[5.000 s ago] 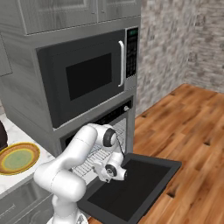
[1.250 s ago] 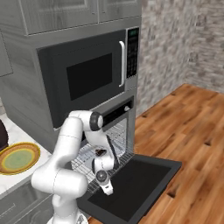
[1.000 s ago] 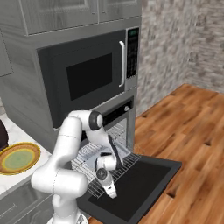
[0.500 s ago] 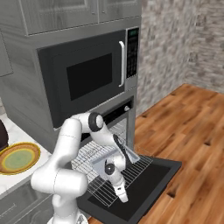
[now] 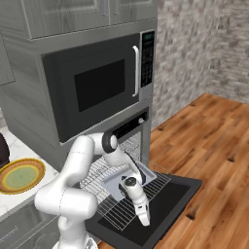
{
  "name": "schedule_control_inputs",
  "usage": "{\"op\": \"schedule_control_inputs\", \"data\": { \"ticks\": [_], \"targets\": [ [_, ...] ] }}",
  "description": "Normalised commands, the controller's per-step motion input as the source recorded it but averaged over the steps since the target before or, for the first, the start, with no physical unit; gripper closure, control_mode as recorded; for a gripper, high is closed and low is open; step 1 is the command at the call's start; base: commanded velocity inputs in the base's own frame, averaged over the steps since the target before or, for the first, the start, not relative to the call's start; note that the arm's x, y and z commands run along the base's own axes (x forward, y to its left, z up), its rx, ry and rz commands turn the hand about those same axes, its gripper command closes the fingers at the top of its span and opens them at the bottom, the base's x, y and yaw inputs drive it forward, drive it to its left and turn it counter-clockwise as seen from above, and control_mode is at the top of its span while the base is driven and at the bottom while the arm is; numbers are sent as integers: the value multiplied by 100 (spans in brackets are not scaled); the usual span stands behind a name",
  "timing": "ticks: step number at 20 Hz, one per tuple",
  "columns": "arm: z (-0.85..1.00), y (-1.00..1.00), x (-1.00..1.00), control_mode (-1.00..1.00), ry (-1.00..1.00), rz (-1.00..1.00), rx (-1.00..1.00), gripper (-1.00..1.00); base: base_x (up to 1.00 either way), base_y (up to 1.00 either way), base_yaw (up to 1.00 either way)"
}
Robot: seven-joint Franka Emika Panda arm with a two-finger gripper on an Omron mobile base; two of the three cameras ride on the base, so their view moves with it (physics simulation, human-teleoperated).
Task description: Take the baked cake out of the oven and place it on the plate for cooling. Then close the oven door.
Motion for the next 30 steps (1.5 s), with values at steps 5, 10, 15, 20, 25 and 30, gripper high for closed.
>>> {"op": "schedule_control_inputs", "data": {
  "ticks": [5, 10, 15, 20, 25, 30],
  "targets": [
    [91, -9, -20, -100, 12, -7, 7, -100, 0, 0, 0],
    [100, 0, -34, -100, 8, 0, 18, -100, 0, 0, 0],
    [100, -5, -39, -100, 4, 0, 22, -100, 0, 0, 0],
    [100, -6, -12, -100, 0, 1, 24, -100, 0, 0, 0],
    [100, 0, 1, -100, 0, 0, 24, -100, 0, 0, 0],
    [100, -5, 19, -100, 5, 0, 24, -100, 0, 0, 0]
  ]
}}
